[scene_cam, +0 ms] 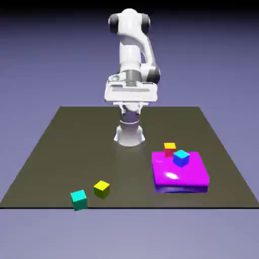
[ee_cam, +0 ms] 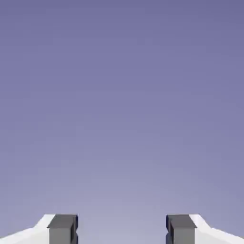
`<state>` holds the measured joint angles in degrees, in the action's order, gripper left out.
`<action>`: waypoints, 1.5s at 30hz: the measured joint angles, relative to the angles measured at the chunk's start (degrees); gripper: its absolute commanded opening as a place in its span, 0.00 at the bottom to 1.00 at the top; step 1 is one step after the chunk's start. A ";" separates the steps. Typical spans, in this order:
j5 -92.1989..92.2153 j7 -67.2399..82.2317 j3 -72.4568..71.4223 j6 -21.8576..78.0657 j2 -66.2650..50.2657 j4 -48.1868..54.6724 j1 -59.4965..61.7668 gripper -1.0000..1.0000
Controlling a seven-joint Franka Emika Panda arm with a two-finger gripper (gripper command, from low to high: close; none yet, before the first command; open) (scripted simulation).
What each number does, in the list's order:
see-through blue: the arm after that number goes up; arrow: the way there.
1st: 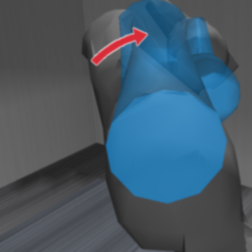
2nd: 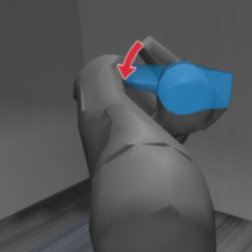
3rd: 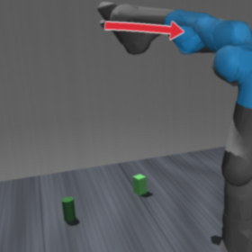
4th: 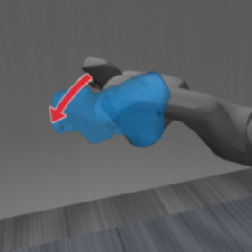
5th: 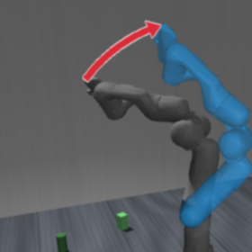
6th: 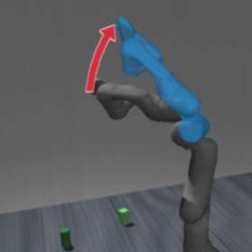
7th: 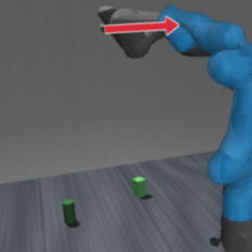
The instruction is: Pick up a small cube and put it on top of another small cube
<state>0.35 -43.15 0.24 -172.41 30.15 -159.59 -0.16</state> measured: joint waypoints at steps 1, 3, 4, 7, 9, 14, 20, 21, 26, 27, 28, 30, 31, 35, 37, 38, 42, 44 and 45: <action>0.29 -0.57 0.20 1.33 -2.08 1.17 0.44 0.50; 0.88 -1.72 0.60 3.98 -6.23 3.52 1.32 0.50; 1.17 -2.30 0.79 5.30 -8.31 4.69 1.76 0.50; 2.05 -4.02 1.39 9.28 -14.54 8.21 3.08 0.50; 2.63 -5.17 1.79 11.93 -18.69 10.55 3.96 0.50; 4.09 -8.04 2.78 18.56 -29.07 16.42 6.39 0.50; 5.84 -11.49 3.97 26.52 -41.53 23.45 8.79 0.50; 6.14 -12.07 4.17 27.84 -43.61 24.63 9.24 0.50; 7.31 -13.23 4.26 29.24 -51.02 27.70 10.62 0.50; 7.73 -12.92 3.84 27.22 -53.10 27.75 10.87 0.50; 8.15 -12.60 3.42 25.20 -55.17 27.80 11.13 0.50; 8.75 -12.16 2.82 22.32 -58.13 27.88 11.48 0.00; 8.75 -12.16 2.82 22.32 -58.13 27.88 11.48 0.00; 7.59 -13.02 4.07 28.36 -51.91 27.72 10.74 0.00; 7.12 -13.17 3.93 31.74 -47.76 26.97 9.66 0.00; 7.31 -12.67 2.66 32.62 -45.69 25.81 8.41 0.00; 8.06 -10.69 -2.43 36.12 -37.38 21.13 3.41 0.00; 8.43 -9.70 -4.99 37.87 -33.23 18.79 0.00 0.00; 8.62 -9.21 -6.33 38.75 -31.15 17.62 -1.55 0.00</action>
<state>8.97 -52.36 -6.09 -133.66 -1.00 -141.97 -1.71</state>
